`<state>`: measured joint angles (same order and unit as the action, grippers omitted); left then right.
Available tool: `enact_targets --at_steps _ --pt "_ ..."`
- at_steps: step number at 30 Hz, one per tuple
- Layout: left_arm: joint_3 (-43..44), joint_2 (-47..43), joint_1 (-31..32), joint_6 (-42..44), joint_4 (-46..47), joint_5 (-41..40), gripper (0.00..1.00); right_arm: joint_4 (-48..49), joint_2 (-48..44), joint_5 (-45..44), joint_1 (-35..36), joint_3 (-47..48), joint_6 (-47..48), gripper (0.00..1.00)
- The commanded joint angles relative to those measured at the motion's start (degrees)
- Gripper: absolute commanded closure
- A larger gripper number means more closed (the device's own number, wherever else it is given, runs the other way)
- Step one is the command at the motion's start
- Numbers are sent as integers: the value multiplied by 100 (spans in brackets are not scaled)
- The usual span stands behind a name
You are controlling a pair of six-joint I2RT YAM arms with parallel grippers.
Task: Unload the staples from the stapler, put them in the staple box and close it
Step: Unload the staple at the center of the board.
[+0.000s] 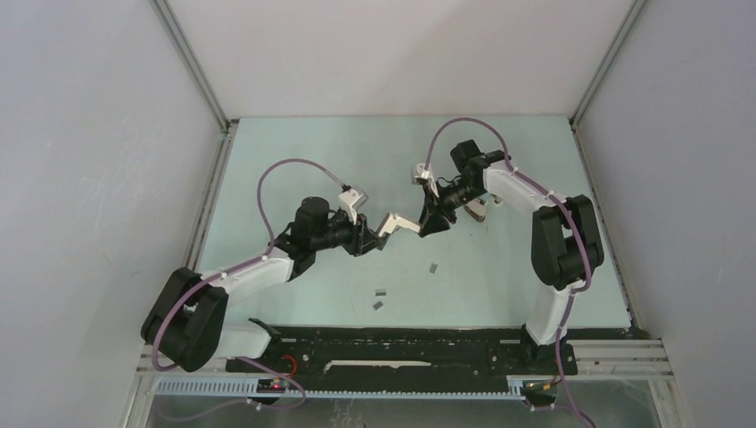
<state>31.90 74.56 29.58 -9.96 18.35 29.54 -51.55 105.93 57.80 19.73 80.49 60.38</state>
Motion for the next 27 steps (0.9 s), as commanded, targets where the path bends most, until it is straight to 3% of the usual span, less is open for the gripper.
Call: enact_targets --at_steps 1,4,9,12,16,20,24,27 --pt "363 -155 -170 -16 -474 -29 100 -226 161 -221 3 292 72 100" --pt "306 -76 -164 -365 -25 191 94 -319 162 164 100 335 61 100" --pt "-51 22 -77 -1321 1317 324 56 -364 122 858 292 378 -107 100" --pt "-248 27 3 -1672 1885 322 41 -345 124 1179 370 379 -207 100" --pt "-447 -202 30 -1784 2125 235 31 -334 130 1479 378 380 -325 100" --pt "-746 -708 -2 -1652 2088 -150 27 -320 89 1620 301 372 -386 100" --pt "-1206 -1563 -63 -1391 1849 -751 24 -288 -2 1625 166 343 -413 100" --pt "-1631 -2361 -89 -1181 1675 -1321 13 -247 -96 1559 69 312 -420 100"
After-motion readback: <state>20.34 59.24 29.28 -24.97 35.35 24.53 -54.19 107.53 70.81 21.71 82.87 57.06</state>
